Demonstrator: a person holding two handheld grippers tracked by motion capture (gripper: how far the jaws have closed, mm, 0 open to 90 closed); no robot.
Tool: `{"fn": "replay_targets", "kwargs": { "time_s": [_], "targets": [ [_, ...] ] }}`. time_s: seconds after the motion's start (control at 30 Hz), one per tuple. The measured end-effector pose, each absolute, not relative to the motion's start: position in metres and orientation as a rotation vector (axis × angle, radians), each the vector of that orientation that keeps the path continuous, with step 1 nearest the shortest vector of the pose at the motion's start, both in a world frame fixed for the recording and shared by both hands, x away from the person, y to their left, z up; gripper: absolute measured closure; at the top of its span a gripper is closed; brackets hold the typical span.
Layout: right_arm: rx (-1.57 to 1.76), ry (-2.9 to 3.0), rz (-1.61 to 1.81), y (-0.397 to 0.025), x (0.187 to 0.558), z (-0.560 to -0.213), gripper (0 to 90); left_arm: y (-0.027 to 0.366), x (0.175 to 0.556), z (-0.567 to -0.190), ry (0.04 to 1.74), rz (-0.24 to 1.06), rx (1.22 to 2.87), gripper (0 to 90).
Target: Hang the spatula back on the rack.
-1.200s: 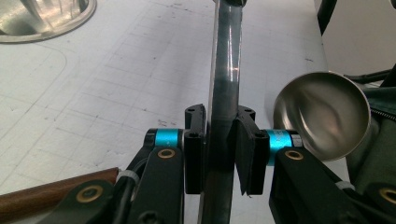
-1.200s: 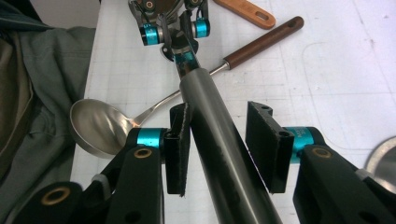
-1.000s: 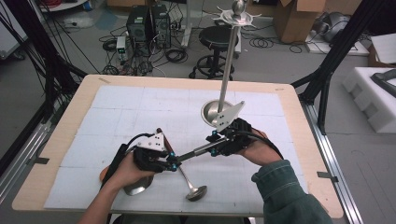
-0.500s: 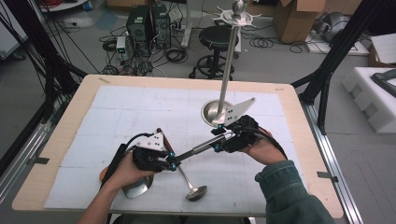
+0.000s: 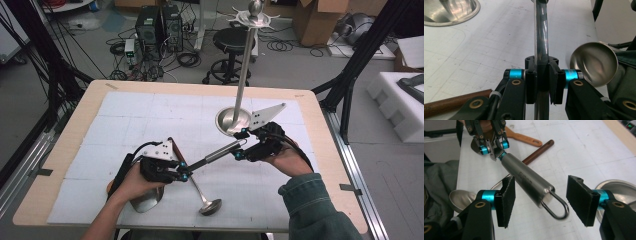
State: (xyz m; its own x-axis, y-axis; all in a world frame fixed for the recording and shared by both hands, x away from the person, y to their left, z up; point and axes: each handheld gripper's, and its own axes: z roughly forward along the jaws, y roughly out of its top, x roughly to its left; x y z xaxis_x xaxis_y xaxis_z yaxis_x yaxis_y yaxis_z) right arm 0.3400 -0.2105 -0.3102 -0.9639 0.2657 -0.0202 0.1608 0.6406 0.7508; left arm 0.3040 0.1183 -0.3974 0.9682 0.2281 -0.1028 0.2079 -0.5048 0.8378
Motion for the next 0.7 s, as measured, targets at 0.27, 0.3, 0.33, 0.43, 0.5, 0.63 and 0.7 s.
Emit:
{"fn": "replay_targets", "kwargs": {
  "time_s": [0.27,0.3,0.33,0.43,0.5,0.63,0.7],
  "targets": [
    [0.436,2.701,1.285,-0.224,0.339,-0.313,35.6,0.119,0.304,-0.396,0.307,0.029,2.112,78.7],
    [0.441,2.703,1.282,-0.226,0.339,-0.314,35.6,0.119,0.304,-0.396,0.311,0.026,2.104,78.7],
    [0.438,2.696,1.289,-0.227,0.339,-0.314,35.6,0.12,0.304,-0.396,0.312,0.029,2.107,78.7],
    [0.451,2.697,1.298,-0.228,0.339,-0.316,35.2,0.121,0.304,-0.395,0.323,0.033,2.095,78.9],
    [0.459,2.7,1.304,-0.228,0.339,-0.317,34.4,0.122,0.305,-0.394,0.329,0.031,2.086,79.0],
    [0.469,2.694,1.318,-0.226,0.339,-0.319,33.2,0.125,0.306,-0.389,0.325,0.041,2.078,79.4],
    [0.468,2.692,1.321,-0.224,0.339,-0.32,32.9,0.126,0.306,-0.386,0.324,0.046,2.07,79.8]
  ]
}}
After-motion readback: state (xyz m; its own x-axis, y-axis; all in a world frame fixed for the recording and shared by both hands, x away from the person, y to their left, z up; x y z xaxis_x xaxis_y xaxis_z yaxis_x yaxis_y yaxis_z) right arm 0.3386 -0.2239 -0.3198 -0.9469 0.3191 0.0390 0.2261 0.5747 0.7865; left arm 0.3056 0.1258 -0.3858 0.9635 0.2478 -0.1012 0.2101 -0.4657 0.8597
